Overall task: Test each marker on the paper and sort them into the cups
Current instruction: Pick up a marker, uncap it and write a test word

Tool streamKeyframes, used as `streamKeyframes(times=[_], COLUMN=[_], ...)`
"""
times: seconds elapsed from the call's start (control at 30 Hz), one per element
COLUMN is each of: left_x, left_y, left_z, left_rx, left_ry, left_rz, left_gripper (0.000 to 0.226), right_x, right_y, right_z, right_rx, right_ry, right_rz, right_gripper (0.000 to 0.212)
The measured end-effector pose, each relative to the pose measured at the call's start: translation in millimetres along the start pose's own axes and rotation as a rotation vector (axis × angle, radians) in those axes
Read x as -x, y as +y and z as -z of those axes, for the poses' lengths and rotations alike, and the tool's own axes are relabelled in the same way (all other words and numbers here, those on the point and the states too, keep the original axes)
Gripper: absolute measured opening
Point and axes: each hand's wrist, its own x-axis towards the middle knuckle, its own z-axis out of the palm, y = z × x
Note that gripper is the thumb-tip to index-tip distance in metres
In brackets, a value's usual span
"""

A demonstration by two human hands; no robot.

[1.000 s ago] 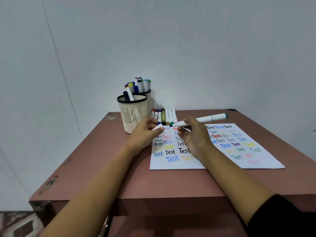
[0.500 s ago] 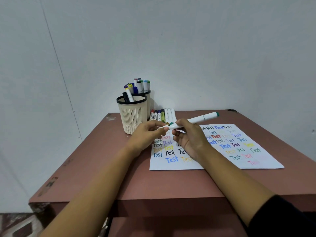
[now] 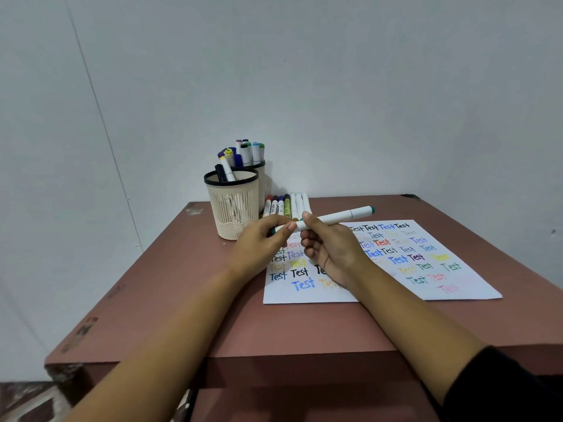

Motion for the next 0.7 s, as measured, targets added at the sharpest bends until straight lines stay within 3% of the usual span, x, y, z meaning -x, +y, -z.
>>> streamKeyframes(times=[0.47, 0.7], left_x=[1.2, 0.7], left_y=[-5.4, 1.1], left_z=[-8.3, -7.9], left_rx=[0.139, 0.265], left_ry=[0.019, 0.008], left_rz=[0.03, 0.127], left_gripper=[0.014, 0.012], right_x=[-3.3, -4.6], right_y=[2.2, 1.9], right_z=[4.3, 6.0], right_rx=[0.012, 0.011], right_ry=[-0.038, -0.048], right_rz=[-0.031, -0.043], right_gripper=[0.02, 0.021])
